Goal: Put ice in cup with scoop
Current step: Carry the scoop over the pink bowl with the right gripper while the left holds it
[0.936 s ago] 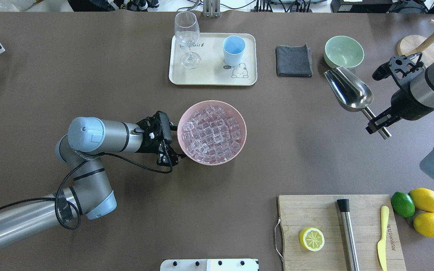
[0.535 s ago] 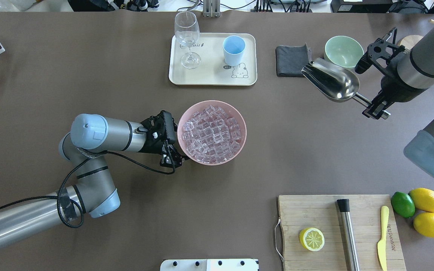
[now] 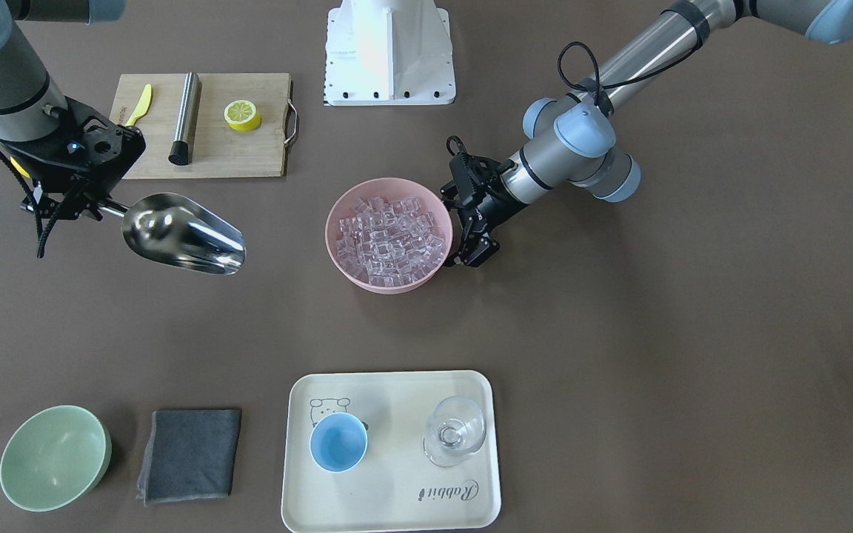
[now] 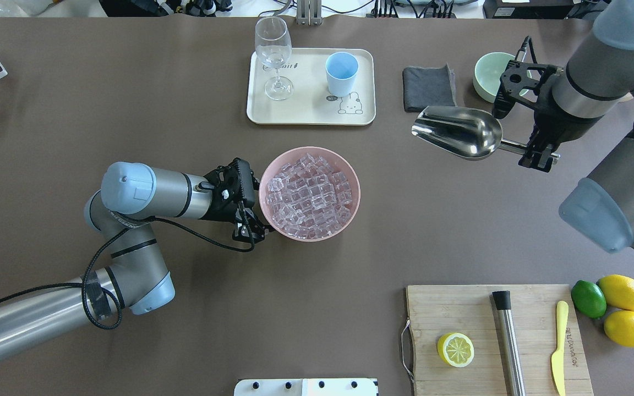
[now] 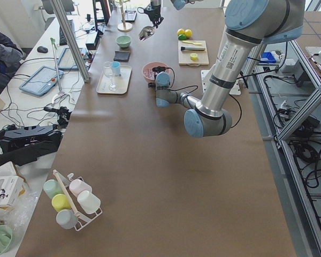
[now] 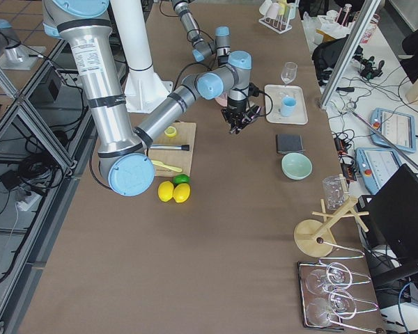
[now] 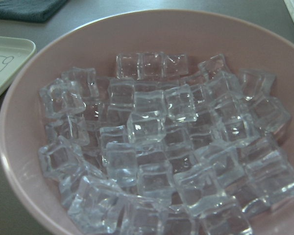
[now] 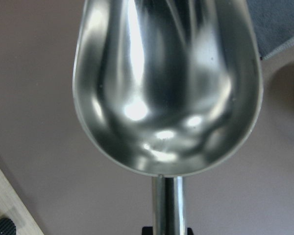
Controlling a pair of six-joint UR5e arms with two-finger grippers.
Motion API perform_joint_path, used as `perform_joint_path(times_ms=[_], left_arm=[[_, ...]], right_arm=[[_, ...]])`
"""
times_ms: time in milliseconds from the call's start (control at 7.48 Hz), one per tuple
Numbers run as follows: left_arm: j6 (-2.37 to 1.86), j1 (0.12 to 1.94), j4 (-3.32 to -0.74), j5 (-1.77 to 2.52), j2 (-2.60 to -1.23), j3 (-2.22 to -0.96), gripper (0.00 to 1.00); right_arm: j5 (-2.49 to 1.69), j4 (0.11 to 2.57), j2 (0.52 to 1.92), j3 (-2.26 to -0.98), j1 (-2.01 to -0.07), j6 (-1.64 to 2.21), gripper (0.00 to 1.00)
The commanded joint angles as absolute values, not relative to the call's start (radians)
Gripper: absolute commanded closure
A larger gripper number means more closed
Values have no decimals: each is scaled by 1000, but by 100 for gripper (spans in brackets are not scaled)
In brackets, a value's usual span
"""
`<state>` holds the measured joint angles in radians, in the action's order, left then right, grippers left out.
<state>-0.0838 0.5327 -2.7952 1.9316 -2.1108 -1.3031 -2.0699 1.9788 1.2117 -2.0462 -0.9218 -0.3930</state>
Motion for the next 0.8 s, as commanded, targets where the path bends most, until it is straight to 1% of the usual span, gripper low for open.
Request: perform_joint_path(times_ms=[0, 134, 401, 668], left_arm=[[-87, 537, -2790, 1930, -2115, -1299, 3], [-119, 541, -2789, 1928, -2124, -1293, 3], [-133, 541, -2789, 1933, -2129, -1292, 3], [-127, 537, -2789, 1936, -2129, -1293, 3]], right_arm=[[-2011, 2158, 1115, -2042, -885, -498, 100], [-1984, 2170, 1089, -2025, -849, -546, 100], [-1953, 2233, 967, -1952, -776, -578, 100], [-1953, 2380, 873, -1912, -776, -667, 100]])
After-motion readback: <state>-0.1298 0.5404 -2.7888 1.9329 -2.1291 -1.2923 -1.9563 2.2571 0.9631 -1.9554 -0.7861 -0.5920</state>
